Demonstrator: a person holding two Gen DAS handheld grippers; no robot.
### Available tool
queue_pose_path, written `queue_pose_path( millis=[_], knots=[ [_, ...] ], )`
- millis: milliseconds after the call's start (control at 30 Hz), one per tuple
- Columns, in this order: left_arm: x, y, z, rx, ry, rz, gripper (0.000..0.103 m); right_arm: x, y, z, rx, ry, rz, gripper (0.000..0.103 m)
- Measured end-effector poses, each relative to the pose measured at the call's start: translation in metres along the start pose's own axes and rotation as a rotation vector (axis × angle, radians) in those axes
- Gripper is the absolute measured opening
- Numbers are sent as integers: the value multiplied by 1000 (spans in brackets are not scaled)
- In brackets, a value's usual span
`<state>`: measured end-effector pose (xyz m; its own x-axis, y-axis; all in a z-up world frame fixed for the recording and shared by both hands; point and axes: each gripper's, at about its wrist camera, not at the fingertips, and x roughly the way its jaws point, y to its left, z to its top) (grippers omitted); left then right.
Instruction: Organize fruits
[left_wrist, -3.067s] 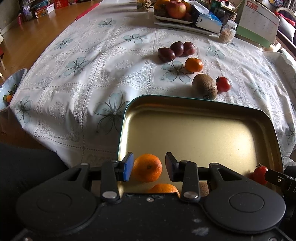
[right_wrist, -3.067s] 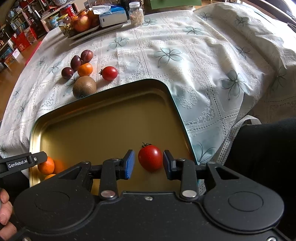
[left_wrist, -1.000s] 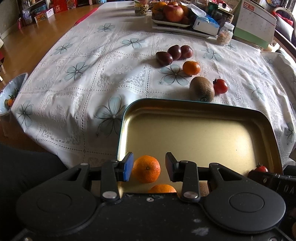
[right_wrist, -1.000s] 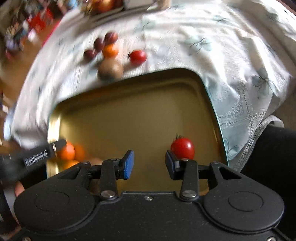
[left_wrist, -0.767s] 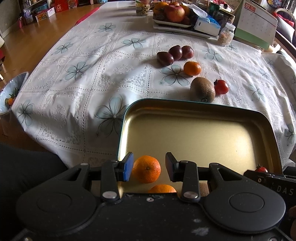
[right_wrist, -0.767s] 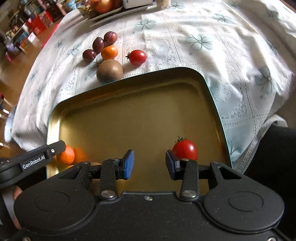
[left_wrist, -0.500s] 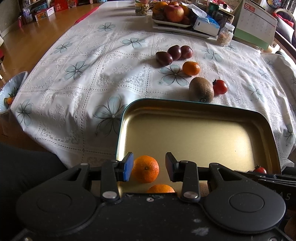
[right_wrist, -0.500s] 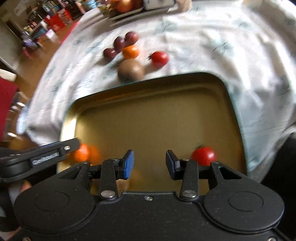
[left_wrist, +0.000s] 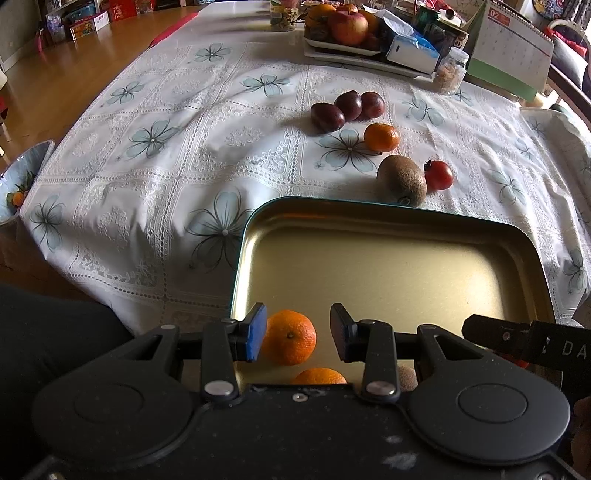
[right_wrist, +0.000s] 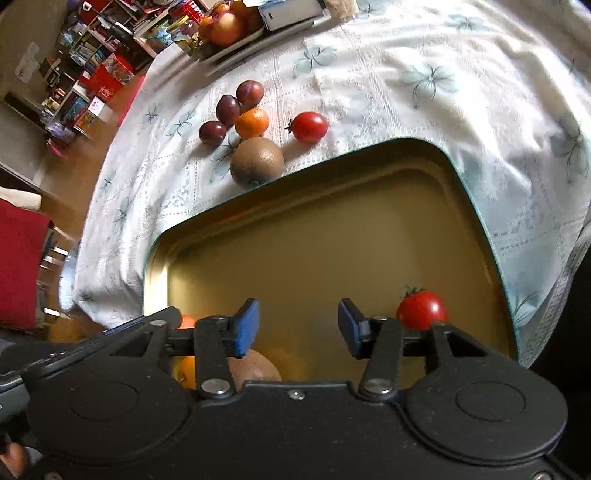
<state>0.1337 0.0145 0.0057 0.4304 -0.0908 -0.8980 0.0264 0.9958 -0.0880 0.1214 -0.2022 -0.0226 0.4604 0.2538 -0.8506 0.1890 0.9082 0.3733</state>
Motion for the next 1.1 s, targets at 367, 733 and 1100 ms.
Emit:
queue_pose_path(
  millis=[367,733,1100],
  knots=[
    [-1,1,0,-19,-12,-1,38,-1,5,5,-39,-53,-35,60],
    [-4,-4,1,-3,-43,4,38,5,15,21,-121,-6,42,62],
    [-1,-2,7,-30,-25,-1,38,5,23,33,-121,-8,42,64]
  ],
)
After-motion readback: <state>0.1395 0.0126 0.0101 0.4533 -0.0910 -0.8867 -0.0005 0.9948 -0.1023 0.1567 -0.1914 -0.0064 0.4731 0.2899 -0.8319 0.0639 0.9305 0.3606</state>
